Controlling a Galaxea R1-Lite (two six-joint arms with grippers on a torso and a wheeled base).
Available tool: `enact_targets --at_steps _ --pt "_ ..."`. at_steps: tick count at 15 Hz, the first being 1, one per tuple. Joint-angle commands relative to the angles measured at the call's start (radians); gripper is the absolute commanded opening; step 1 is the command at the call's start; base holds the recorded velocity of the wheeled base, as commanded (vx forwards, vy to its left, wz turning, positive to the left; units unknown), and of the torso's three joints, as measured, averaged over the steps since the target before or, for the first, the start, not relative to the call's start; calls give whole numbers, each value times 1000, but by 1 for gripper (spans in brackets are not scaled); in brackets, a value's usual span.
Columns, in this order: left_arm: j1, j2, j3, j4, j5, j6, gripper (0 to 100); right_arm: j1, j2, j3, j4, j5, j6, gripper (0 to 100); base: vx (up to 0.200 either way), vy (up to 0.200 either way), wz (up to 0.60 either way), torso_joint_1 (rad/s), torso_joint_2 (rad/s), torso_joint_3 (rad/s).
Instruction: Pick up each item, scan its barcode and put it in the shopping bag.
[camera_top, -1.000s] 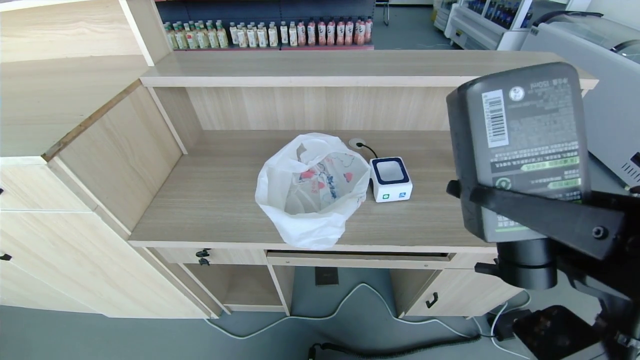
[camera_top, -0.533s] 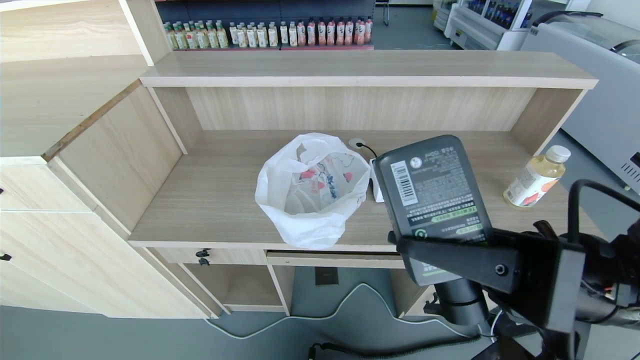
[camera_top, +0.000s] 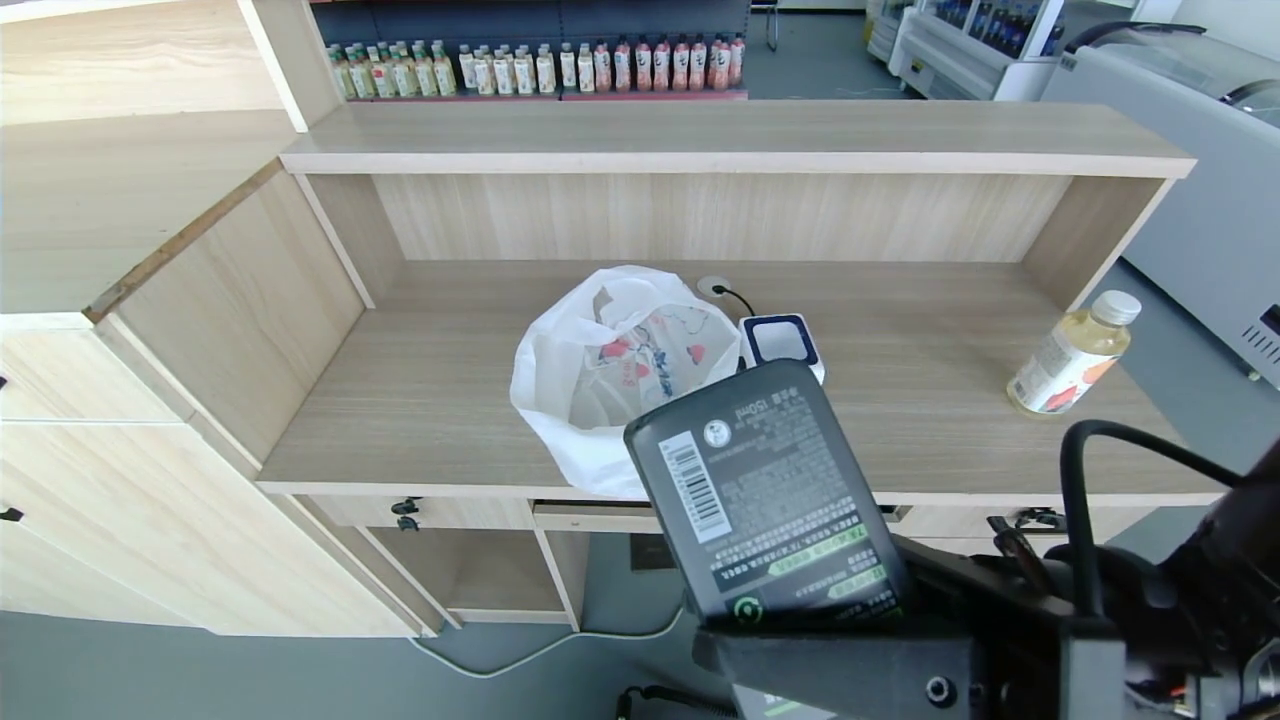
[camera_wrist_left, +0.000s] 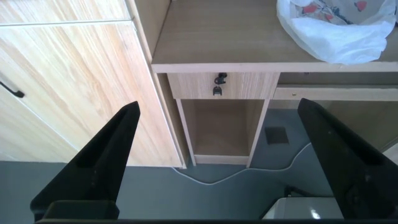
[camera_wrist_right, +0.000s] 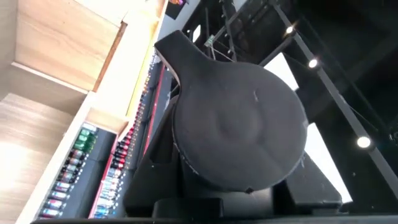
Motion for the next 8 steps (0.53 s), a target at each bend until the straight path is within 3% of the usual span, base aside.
enact_targets --at_steps 1,8 --pt "0 0 0 0 0 0 100 9 -12 1 0 1 -3 0 0 0 0 0 0 0" --pt "0 0 0 0 0 0 100 5 -84 27 1 4 -18 0 0 0 0 0 0 0"
